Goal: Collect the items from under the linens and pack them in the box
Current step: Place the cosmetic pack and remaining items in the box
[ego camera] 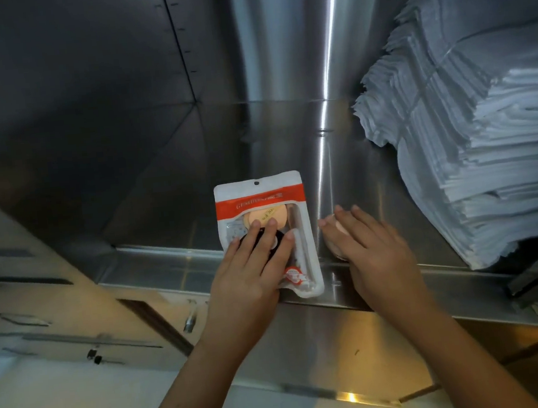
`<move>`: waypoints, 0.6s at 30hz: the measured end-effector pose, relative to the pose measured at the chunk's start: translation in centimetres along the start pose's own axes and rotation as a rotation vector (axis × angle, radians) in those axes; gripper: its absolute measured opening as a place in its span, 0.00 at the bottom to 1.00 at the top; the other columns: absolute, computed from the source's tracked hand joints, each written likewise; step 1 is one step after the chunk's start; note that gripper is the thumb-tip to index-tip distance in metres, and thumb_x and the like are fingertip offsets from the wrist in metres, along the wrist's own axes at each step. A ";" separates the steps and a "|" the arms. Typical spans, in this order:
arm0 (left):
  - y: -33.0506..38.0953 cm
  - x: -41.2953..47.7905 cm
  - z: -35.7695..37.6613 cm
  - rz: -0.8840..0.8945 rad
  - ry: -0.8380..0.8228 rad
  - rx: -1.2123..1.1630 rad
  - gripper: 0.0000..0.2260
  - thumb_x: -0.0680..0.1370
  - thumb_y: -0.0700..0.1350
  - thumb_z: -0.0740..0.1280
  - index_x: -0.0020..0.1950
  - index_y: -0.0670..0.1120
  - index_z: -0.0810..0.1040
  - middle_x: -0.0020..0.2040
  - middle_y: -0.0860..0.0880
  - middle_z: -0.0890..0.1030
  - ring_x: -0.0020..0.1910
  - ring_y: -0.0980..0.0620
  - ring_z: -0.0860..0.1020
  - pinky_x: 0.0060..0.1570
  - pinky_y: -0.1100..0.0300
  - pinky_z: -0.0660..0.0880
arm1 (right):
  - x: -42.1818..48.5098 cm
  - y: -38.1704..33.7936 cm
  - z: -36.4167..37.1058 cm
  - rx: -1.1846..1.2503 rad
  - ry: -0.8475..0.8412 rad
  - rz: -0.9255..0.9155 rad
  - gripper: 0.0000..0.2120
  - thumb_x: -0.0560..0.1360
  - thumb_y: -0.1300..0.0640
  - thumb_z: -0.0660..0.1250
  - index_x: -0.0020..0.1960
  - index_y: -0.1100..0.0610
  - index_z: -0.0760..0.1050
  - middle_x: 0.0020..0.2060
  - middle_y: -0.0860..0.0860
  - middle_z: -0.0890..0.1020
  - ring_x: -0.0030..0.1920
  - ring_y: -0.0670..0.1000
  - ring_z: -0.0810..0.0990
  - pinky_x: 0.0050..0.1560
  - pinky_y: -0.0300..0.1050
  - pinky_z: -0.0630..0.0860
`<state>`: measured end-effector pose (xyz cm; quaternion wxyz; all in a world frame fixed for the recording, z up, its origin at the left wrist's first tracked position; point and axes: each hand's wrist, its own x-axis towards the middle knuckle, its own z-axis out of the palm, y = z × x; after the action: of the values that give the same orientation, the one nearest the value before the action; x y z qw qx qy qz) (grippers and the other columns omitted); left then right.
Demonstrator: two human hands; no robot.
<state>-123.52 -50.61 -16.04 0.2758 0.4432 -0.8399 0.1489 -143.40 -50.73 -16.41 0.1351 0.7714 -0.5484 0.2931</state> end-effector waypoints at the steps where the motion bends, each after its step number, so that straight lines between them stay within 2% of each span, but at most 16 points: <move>1: -0.4 -0.6 -0.5 -0.009 0.007 0.008 0.19 0.73 0.44 0.64 0.63 0.40 0.76 0.63 0.39 0.76 0.63 0.38 0.73 0.59 0.39 0.65 | 0.2 -0.9 0.0 0.012 -0.002 -0.008 0.28 0.63 0.76 0.70 0.61 0.61 0.76 0.59 0.63 0.78 0.59 0.67 0.75 0.54 0.68 0.72; 4: -1.6 -2.7 -2.2 -0.036 0.017 0.057 0.22 0.68 0.43 0.72 0.62 0.40 0.77 0.62 0.39 0.77 0.62 0.38 0.74 0.59 0.39 0.65 | 0.8 -3.8 0.1 0.039 0.021 -0.048 0.29 0.61 0.75 0.73 0.60 0.61 0.77 0.58 0.63 0.78 0.58 0.68 0.76 0.53 0.67 0.71; 7: -2.6 -4.9 -4.2 -0.071 0.008 0.073 0.24 0.66 0.44 0.76 0.61 0.41 0.77 0.61 0.41 0.77 0.61 0.40 0.74 0.59 0.40 0.64 | 1.0 -7.0 0.0 0.060 0.052 -0.087 0.26 0.62 0.75 0.72 0.59 0.62 0.77 0.57 0.64 0.78 0.57 0.68 0.77 0.53 0.68 0.71; 9: -3.2 -6.3 -5.6 -0.109 -0.003 0.075 0.25 0.66 0.44 0.77 0.61 0.41 0.77 0.61 0.42 0.77 0.62 0.41 0.74 0.59 0.39 0.63 | 1.3 -9.2 -0.1 0.066 0.062 -0.116 0.20 0.68 0.70 0.64 0.59 0.61 0.78 0.57 0.63 0.78 0.56 0.68 0.77 0.52 0.68 0.71; 11: -4.0 -7.7 -7.0 -0.141 -0.009 0.086 0.26 0.65 0.44 0.77 0.62 0.42 0.77 0.62 0.42 0.77 0.62 0.41 0.74 0.59 0.39 0.62 | 1.5 -11.3 -0.4 0.066 0.063 -0.141 0.22 0.70 0.63 0.54 0.59 0.61 0.78 0.57 0.63 0.79 0.56 0.67 0.77 0.52 0.67 0.72; 12: -4.4 -8.5 -7.8 -0.149 -0.009 0.096 0.26 0.65 0.44 0.77 0.62 0.41 0.77 0.62 0.42 0.77 0.62 0.41 0.74 0.59 0.39 0.62 | 1.5 -12.4 -0.5 0.072 0.063 -0.153 0.22 0.70 0.63 0.54 0.59 0.61 0.78 0.57 0.63 0.79 0.56 0.67 0.78 0.51 0.66 0.73; 14: -5.4 -9.9 -9.3 -0.168 -0.005 0.115 0.27 0.64 0.44 0.78 0.61 0.41 0.77 0.61 0.41 0.77 0.61 0.41 0.74 0.58 0.39 0.63 | 1.4 -14.3 -0.4 0.071 0.060 -0.170 0.18 0.69 0.66 0.64 0.59 0.61 0.78 0.57 0.63 0.79 0.55 0.68 0.78 0.51 0.67 0.72; 16: -6.4 -11.2 -10.7 -0.198 0.001 0.123 0.27 0.63 0.43 0.79 0.61 0.40 0.78 0.61 0.41 0.78 0.61 0.40 0.75 0.57 0.39 0.65 | 1.3 -16.3 -0.2 0.081 0.038 -0.185 0.26 0.61 0.70 0.75 0.59 0.61 0.78 0.57 0.63 0.79 0.56 0.68 0.77 0.52 0.68 0.71; 18: -7.3 -12.8 -12.1 -0.219 0.008 0.132 0.27 0.63 0.43 0.79 0.60 0.40 0.78 0.60 0.40 0.78 0.60 0.39 0.75 0.56 0.39 0.68 | 1.3 -18.3 0.0 0.096 0.012 -0.203 0.29 0.59 0.72 0.77 0.59 0.62 0.77 0.58 0.63 0.78 0.57 0.68 0.77 0.53 0.68 0.71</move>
<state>-107.70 -40.26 -13.92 0.2641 0.5488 -0.7737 0.1747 -126.17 -45.05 -13.55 0.1300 0.8268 -0.4520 0.3085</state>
